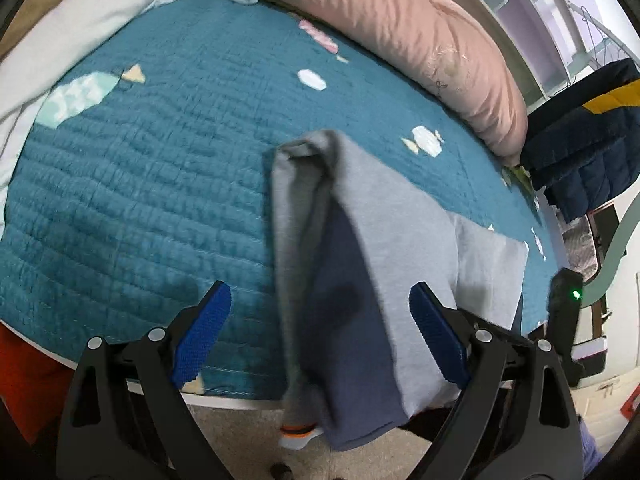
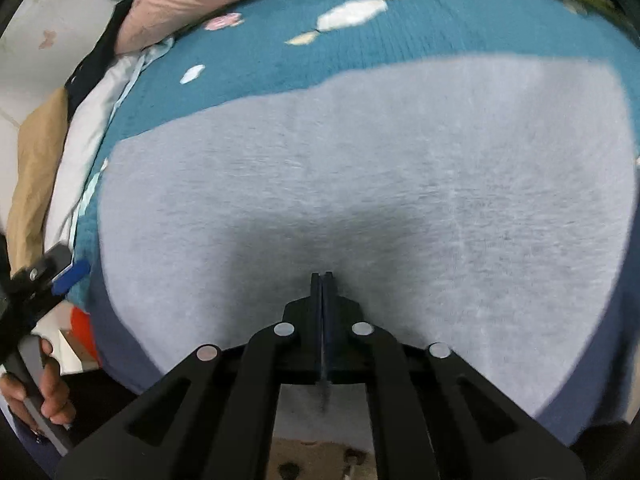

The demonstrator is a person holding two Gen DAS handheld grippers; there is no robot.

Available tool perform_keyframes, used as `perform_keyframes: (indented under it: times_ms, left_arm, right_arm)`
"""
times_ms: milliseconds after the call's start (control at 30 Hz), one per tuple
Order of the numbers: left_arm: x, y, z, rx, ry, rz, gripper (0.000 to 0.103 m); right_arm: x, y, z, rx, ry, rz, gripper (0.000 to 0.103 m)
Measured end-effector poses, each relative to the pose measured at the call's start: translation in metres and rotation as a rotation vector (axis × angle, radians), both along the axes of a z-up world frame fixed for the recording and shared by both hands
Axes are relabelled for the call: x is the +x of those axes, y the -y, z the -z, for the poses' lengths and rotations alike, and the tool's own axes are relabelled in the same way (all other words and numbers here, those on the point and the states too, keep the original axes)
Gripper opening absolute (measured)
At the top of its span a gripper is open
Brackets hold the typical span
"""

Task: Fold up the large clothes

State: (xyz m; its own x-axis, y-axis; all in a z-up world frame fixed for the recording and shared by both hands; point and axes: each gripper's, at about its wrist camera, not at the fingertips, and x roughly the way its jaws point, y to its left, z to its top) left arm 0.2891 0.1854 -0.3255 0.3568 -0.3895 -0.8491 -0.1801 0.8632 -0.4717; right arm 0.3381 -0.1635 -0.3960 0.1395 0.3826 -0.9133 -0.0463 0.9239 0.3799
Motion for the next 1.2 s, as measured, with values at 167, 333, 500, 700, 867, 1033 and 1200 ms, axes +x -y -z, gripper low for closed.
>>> perform_keyframes:
  times_ms: [167, 333, 500, 700, 867, 1033, 1200]
  left_arm:
    - [-0.010, -0.008, 0.016, -0.157, -0.043, -0.043, 0.091]
    - [-0.018, 0.008, 0.035, -0.244, -0.089, -0.038, 0.091]
    - [-0.026, 0.019, 0.039, -0.216, -0.072, -0.041, 0.091]
    - [-0.029, 0.030, 0.036, -0.269, -0.095, -0.020, 0.091]
    - [-0.029, 0.031, 0.045, -0.314, -0.114, -0.026, 0.091]
    - [-0.025, 0.020, 0.047, -0.274, -0.170, -0.063, 0.054]
    - [-0.030, 0.028, 0.038, -0.231, -0.134, -0.082, 0.027]
  right_arm:
    - [-0.004, -0.005, -0.005, -0.033, 0.028, -0.033, 0.000]
    - [-0.005, -0.006, -0.005, -0.042, 0.043, -0.036, 0.000]
    - [-0.005, -0.002, -0.003, -0.017, 0.029, -0.023, 0.000]
    - [-0.005, 0.002, -0.002, 0.010, 0.026, -0.007, 0.000]
    - [-0.005, 0.003, -0.003, 0.014, 0.026, -0.006, 0.000]
    - [-0.005, 0.008, -0.001, 0.053, 0.013, 0.028, 0.000]
    - [-0.006, 0.007, -0.004, 0.045, 0.020, 0.032, 0.000]
